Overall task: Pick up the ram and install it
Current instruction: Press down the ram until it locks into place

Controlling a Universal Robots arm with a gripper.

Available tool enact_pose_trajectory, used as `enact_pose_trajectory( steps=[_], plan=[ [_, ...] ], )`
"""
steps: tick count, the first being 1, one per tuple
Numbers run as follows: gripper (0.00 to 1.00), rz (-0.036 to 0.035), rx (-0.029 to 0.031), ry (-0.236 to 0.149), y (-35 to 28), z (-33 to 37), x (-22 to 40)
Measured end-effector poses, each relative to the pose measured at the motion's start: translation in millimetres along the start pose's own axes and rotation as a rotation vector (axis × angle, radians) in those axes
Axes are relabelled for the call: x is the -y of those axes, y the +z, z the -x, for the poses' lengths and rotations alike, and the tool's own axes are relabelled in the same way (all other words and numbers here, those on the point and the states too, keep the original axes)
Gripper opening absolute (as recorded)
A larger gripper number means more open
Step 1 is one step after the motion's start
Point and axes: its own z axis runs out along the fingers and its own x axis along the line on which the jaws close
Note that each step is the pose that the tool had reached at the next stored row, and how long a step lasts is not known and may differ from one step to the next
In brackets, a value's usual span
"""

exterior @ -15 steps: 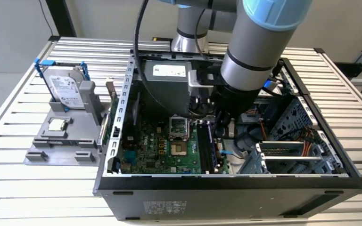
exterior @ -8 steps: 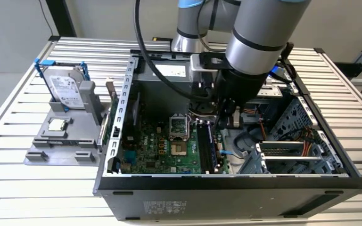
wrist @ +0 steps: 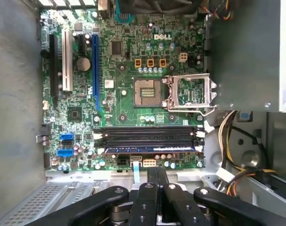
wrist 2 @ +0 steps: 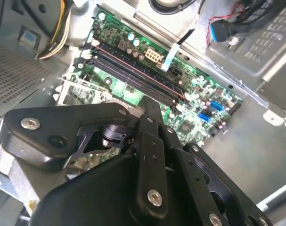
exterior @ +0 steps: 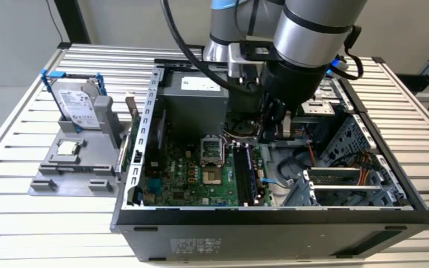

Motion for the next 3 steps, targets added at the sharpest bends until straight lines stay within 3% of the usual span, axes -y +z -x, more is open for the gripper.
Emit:
enact_pose_trajectory(
  steps=[3],
  plan=[
    [0.0,-0.0001,0.0001,0.001,0.0,0.0,0.0]
  ],
)
